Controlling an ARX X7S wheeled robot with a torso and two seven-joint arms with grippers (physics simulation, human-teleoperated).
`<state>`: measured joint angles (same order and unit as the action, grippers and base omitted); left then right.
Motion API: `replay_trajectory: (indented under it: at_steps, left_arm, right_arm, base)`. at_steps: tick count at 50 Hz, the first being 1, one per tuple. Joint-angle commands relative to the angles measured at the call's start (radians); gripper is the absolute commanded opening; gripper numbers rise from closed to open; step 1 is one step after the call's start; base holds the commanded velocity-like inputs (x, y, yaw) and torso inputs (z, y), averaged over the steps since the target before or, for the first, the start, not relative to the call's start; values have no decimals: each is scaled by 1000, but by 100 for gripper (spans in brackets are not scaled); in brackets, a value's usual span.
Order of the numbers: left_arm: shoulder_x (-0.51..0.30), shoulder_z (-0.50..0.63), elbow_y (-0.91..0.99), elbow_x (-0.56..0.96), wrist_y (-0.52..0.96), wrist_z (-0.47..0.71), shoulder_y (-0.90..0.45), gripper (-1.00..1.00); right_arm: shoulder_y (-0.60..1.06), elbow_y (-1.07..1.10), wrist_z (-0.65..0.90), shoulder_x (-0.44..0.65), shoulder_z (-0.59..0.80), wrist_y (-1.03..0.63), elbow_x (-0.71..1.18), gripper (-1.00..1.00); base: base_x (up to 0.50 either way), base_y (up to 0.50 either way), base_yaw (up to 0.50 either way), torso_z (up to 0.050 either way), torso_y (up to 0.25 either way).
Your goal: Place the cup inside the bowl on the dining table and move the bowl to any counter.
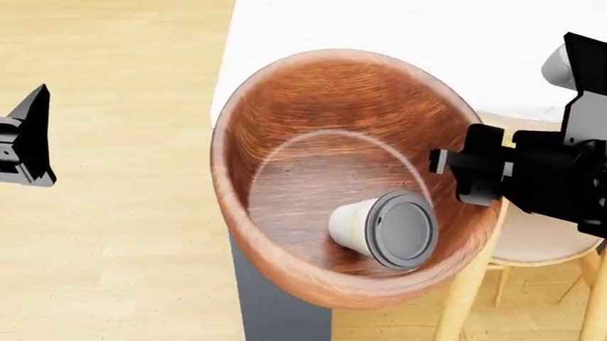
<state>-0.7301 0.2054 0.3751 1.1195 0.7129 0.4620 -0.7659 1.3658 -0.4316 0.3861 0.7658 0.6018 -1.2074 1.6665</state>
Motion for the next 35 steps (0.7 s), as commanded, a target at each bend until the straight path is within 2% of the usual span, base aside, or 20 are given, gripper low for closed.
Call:
replay_trajectory:
  at_steps: [1,21,35]
  left_arm:
    - [-7,-5,1,6,0,-3,0,100]
    - [8,10,-3,-2,-2,3,-7,100]
    - [-9,1,-1,13,5,-3,-16,100]
  right_arm:
    - [10,7,-11,0,-15,8,13,-100]
    - [-13,34,-2,14,-24,18,34,-100]
    - [-42,74,25,36,-41,32,63,-100]
  base:
    - [26,499,0,10,0]
    - [26,499,0,0,0]
    - [25,499,0,0,1]
